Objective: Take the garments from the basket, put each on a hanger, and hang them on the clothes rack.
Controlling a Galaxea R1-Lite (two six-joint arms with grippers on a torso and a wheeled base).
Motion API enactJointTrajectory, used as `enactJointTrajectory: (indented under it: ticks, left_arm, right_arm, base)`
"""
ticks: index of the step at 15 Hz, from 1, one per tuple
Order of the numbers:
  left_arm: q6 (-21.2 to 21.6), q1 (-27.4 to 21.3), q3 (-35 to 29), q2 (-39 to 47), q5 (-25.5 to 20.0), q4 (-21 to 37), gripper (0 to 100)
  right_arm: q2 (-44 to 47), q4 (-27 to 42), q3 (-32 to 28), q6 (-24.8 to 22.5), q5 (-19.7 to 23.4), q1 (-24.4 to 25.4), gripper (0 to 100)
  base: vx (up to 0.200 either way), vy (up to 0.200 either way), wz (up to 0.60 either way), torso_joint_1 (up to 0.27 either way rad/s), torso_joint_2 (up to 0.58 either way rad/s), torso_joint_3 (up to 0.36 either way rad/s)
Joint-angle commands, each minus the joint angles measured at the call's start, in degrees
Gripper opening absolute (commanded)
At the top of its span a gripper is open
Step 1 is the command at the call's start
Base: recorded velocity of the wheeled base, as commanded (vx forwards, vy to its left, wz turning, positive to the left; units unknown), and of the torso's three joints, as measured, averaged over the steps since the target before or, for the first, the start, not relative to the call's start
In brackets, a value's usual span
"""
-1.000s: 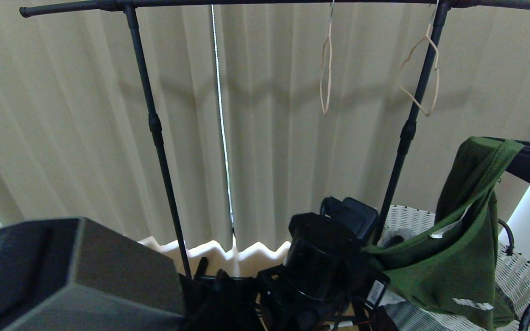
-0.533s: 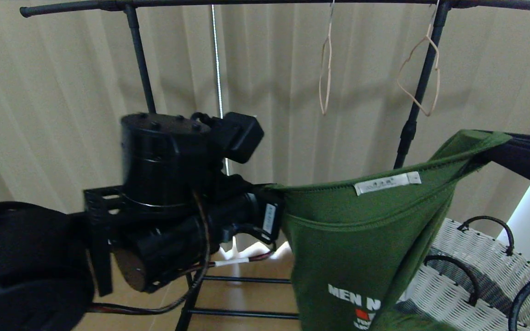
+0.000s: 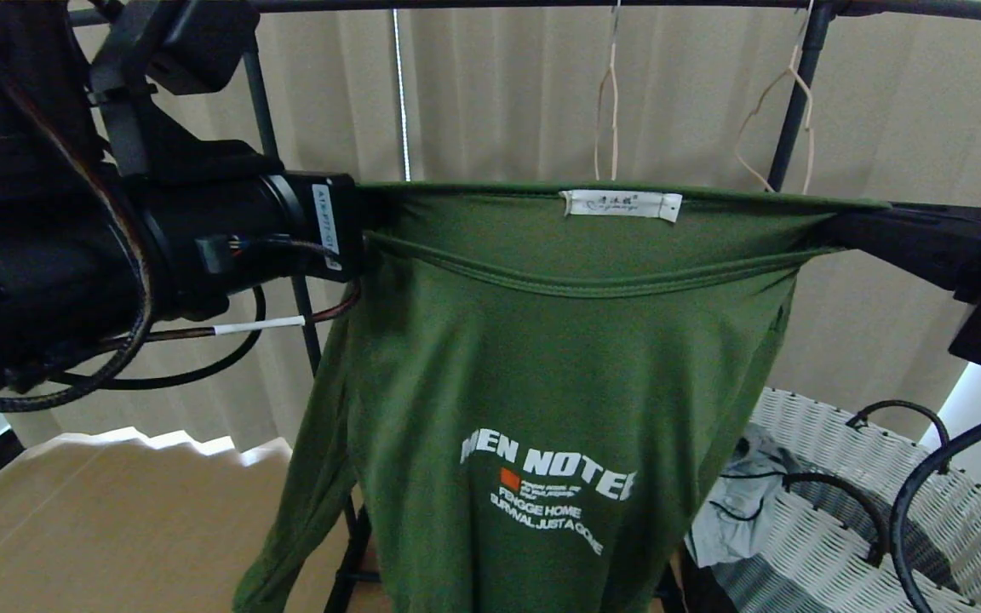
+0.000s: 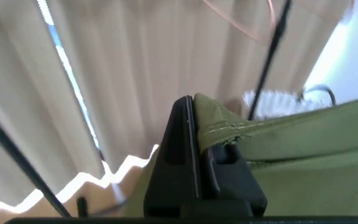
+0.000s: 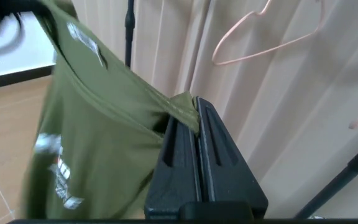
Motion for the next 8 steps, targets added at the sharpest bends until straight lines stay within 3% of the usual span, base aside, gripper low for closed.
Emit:
enactJointTrajectory:
  ticks: [1, 3, 8]
  left_arm:
    - [0.09, 0.97, -2.36, -1.28, 0.10, 3.35, 0]
    - [0.09, 0.97, -5.18, -1.72, 0.10, 6.16, 0]
    - [0.18, 0.53, -7.37, -2.60, -0.16, 6.51, 0]
  right_arm:
    - [4.47, -1.69, -1.53, -0.02, -0.08, -0.14, 0]
    - [5.87, -5.82, -1.88, -0.02, -0.25, -0.32, 0]
    - [8.25, -6.26, -5.48, -0.11, -0.17, -2.78, 0]
  base:
    - [0.000, 0.000, 0.00, 0.000, 0.00, 0.000]
    - [0.000, 0.000, 0.00, 0.000, 0.00, 0.000]
    - [0.000, 0.000, 0.00, 0.000, 0.00, 0.000]
